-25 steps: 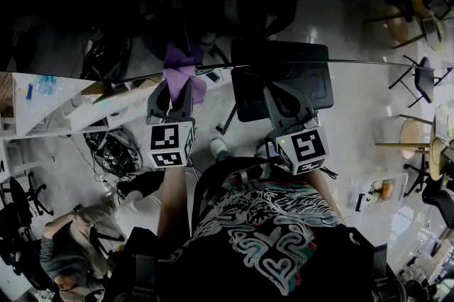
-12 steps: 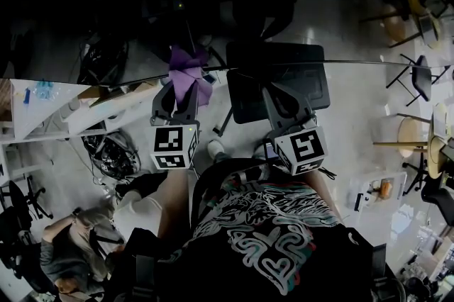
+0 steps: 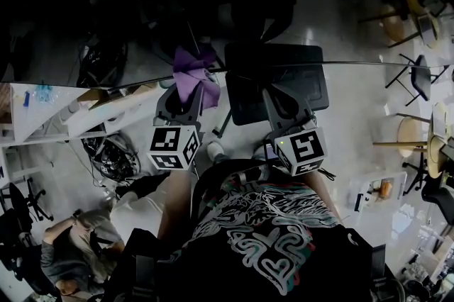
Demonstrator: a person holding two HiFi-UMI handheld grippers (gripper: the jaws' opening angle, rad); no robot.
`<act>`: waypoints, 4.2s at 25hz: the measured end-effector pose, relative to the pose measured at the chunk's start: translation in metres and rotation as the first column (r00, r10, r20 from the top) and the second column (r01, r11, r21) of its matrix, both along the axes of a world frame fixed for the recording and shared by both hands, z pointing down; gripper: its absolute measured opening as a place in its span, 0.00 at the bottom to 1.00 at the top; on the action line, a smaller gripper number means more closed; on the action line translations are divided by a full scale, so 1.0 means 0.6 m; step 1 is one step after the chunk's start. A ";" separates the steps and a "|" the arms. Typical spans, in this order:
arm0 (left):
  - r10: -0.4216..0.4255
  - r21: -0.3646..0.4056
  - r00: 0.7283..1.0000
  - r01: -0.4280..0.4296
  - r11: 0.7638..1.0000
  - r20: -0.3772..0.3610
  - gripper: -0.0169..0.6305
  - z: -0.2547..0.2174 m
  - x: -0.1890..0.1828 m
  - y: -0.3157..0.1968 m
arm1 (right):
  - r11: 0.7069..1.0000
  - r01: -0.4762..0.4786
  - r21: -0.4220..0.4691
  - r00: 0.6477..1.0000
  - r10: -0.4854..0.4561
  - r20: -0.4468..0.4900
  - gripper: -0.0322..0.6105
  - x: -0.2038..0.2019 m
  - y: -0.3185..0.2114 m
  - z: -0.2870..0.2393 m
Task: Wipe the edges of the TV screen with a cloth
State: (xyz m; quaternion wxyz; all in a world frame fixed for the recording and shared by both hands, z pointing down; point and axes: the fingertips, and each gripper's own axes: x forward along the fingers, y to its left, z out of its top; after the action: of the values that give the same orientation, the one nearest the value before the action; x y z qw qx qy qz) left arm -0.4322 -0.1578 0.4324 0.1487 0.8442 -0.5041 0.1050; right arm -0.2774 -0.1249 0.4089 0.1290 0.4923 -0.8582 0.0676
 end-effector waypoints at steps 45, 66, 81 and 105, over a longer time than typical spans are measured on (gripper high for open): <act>0.088 -0.112 0.982 -0.107 0.988 -0.165 0.24 0.000 0.129 0.000 | 0.996 -0.086 -0.016 0.995 0.087 0.053 0.10 0.105 -0.010 0.005; 0.162 -0.123 0.964 -0.191 0.974 -0.211 0.24 -0.004 0.227 0.009 | 0.991 -0.130 -0.021 0.989 0.131 0.063 0.10 0.170 -0.012 0.003; 0.180 -0.130 0.954 -0.215 0.968 -0.239 0.23 -0.006 0.279 0.005 | 0.991 -0.137 -0.006 0.988 0.137 0.065 0.10 0.212 -0.021 -0.004; 0.193 -0.132 0.943 -0.235 0.963 -0.271 0.23 -0.011 0.380 0.011 | 0.990 -0.143 -0.002 0.987 0.143 0.070 0.10 0.312 -0.022 -0.004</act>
State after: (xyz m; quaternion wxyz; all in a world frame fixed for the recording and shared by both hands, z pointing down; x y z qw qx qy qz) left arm -0.2041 -0.1513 0.4258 0.2684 0.8856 -0.3756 0.0514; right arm -0.0904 -0.1382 0.4067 0.0932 0.5501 -0.8247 0.0926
